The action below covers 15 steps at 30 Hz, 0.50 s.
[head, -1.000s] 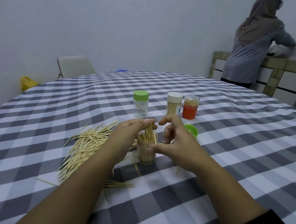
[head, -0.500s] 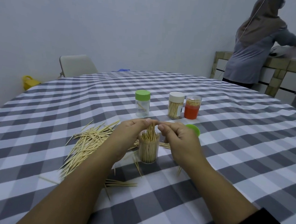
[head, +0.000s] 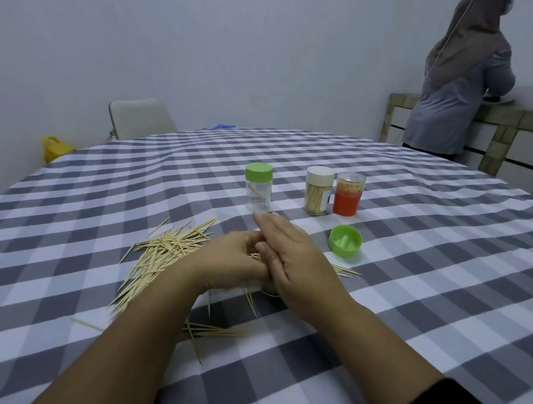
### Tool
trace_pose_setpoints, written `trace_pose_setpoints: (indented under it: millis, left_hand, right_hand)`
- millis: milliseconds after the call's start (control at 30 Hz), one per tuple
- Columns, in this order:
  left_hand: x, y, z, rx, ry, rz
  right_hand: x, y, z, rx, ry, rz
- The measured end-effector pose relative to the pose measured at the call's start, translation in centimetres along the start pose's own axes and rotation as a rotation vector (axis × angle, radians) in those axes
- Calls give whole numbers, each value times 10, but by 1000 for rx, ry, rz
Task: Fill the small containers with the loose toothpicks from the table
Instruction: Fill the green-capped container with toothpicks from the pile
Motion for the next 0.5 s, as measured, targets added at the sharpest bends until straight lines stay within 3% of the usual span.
trace_pose_setpoints:
  millis: [100,333,500]
  left_hand:
    - [1,1,0,9,-2,-13]
    - [1,2,1,11,-22,40]
    - [-12,9,2,-44,45,-19]
  right_hand:
    - [1,2,0,40,5,99]
    - [5,4,1,-56,-24,211]
    - [6,5,3,-55,-43,72]
Point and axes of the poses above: each hand's wrist, its own z-axis away from the middle knuckle, its own y-axis out of the back of the hand, x = y × z, the point moved 6 cm from there along -z, towards the middle knuckle, and after that the axes turned 2 degrees about -x, right-handed, at the moved point
